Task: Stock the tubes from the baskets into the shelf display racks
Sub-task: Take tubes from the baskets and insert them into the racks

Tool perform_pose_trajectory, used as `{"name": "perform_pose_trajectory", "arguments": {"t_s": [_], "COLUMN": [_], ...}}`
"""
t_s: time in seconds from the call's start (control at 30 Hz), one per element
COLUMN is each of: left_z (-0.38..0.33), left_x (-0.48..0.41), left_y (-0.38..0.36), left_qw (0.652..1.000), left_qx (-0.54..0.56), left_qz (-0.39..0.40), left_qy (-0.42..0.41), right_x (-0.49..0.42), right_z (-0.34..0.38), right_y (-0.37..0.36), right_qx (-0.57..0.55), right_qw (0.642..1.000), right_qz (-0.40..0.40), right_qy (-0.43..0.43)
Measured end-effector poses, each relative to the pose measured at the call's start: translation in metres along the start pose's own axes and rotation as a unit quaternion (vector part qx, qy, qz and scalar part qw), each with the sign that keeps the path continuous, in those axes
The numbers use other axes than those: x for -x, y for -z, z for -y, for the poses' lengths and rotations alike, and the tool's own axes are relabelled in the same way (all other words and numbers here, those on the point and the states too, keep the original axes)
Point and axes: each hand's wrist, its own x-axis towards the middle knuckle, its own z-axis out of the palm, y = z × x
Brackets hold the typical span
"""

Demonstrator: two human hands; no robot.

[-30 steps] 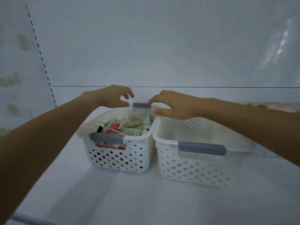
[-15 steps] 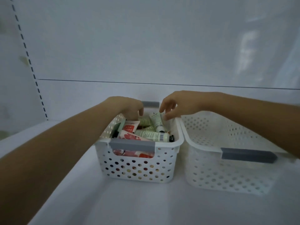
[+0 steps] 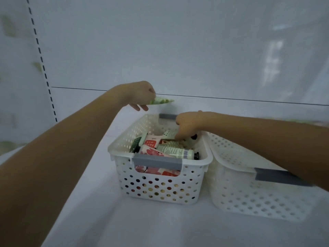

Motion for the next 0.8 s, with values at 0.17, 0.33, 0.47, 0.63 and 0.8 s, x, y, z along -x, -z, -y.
{"name": "perform_pose_trajectory", "arguments": {"t_s": [0.17,0.33,0.47,0.63,0.8], "left_z": [-0.009,-0.037,-0.073,-0.134,-0.198], "left_x": [0.007,0.015,0.016,0.011,0.009], "left_y": [0.003,0.002,-0.016,-0.044,-0.082], "left_qw": [0.968,0.898,0.911,0.924,0.92], "left_qx": [0.23,0.421,0.394,0.369,0.389], "left_qz": [-0.057,-0.039,-0.053,-0.044,-0.018], "left_qy": [0.083,0.122,0.108,0.084,0.054], "right_x": [0.016,0.041,0.067,0.105,0.146], "right_z": [-0.027,-0.065,-0.104,-0.159,-0.22], "right_y": [0.031,0.035,0.024,0.007,-0.008], "right_qx": [-0.217,-0.576,-0.719,-0.721,-0.7], "right_qw": [0.973,0.813,0.693,0.687,0.692], "right_qz": [-0.077,-0.072,-0.055,-0.09,-0.175], "right_qy": [-0.02,-0.036,-0.011,0.008,-0.009]}}
